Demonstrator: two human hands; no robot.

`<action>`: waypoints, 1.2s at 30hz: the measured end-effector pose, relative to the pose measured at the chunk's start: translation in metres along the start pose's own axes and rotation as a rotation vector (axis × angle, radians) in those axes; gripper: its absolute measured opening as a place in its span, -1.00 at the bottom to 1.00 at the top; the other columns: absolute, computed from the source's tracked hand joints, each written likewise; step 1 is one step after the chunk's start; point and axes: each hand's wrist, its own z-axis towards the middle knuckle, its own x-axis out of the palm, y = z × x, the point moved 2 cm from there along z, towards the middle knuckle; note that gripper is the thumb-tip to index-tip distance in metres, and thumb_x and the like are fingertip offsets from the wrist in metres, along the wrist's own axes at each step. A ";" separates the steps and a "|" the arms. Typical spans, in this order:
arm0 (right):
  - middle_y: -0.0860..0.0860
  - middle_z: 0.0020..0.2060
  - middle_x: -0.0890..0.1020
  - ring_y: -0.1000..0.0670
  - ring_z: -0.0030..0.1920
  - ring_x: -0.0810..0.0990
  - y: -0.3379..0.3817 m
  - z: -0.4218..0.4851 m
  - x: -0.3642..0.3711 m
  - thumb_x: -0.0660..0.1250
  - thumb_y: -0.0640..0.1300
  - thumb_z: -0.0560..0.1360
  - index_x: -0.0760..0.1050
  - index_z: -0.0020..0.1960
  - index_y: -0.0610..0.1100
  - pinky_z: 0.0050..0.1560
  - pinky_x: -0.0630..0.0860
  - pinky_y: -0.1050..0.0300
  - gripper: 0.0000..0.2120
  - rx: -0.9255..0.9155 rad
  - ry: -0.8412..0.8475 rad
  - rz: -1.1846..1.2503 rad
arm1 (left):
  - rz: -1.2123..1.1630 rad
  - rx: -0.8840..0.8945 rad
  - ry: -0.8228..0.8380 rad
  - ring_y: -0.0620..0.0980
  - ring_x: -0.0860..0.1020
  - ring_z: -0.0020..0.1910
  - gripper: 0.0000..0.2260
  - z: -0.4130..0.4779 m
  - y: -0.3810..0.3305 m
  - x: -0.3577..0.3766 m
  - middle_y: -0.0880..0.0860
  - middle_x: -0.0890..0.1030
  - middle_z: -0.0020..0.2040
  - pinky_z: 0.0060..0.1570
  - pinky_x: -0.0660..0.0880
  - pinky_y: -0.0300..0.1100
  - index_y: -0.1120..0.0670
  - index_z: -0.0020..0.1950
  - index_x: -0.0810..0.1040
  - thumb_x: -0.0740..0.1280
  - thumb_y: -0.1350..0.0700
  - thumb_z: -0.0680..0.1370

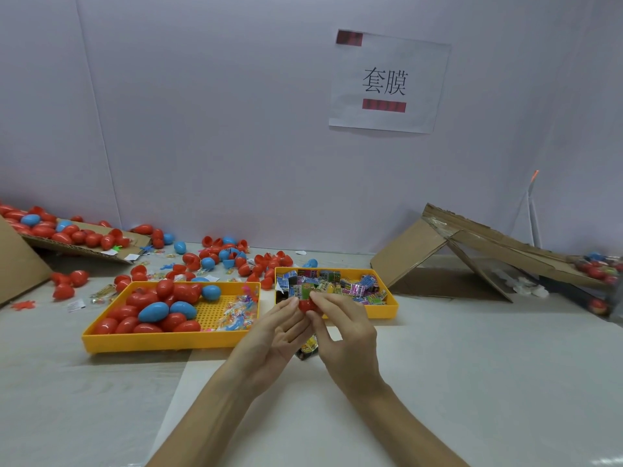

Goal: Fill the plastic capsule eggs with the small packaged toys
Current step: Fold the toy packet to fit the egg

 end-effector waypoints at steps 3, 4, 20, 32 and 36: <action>0.05 0.06 0.68 0.13 0.13 0.57 0.002 0.001 0.000 0.39 -0.09 0.55 0.62 0.24 -0.16 0.20 0.49 0.18 -0.71 0.022 -0.006 -0.006 | 0.035 -0.015 0.006 0.12 0.64 0.24 -0.60 0.000 0.000 0.001 0.24 0.63 0.26 0.00 0.64 -0.15 0.20 0.38 0.50 0.39 0.11 0.57; 0.06 0.05 0.69 0.14 0.12 0.57 0.002 0.002 0.000 0.39 -0.07 0.56 0.63 0.22 -0.16 0.19 0.49 0.15 -0.72 0.023 -0.008 -0.013 | 0.044 -0.021 0.004 0.12 0.64 0.23 -0.59 0.000 0.000 0.001 0.24 0.63 0.26 -0.01 0.65 -0.14 0.20 0.37 0.50 0.40 0.10 0.56; 0.05 0.03 0.72 0.05 0.09 0.61 -0.003 0.002 0.000 0.50 -0.14 0.45 0.70 0.08 -0.15 0.19 0.41 0.19 -0.78 -0.005 -0.027 -0.065 | 0.142 -0.067 0.058 0.03 0.68 0.13 -0.77 0.002 0.003 0.001 0.10 0.71 0.12 0.04 0.64 -0.08 0.07 0.09 0.75 0.33 0.03 0.60; 0.02 -0.01 0.71 0.01 0.06 0.59 -0.002 0.003 0.000 0.50 -0.20 0.45 0.70 0.09 -0.20 0.09 0.54 0.08 -0.78 -0.012 0.003 -0.017 | 0.197 -0.014 0.011 0.10 0.68 0.11 -0.68 0.006 0.005 -0.003 0.18 0.69 0.13 0.11 0.60 0.01 0.16 0.22 0.62 0.34 0.00 0.56; 0.05 0.04 0.67 0.02 0.10 0.57 -0.001 0.003 0.001 0.48 -0.20 0.48 0.66 0.14 -0.16 0.12 0.52 0.04 -0.76 0.009 0.027 0.005 | 0.267 -0.003 0.059 0.10 0.64 0.22 -0.66 0.003 0.005 0.001 0.18 0.67 0.20 0.10 0.60 -0.02 0.11 0.26 0.64 0.28 -0.06 0.63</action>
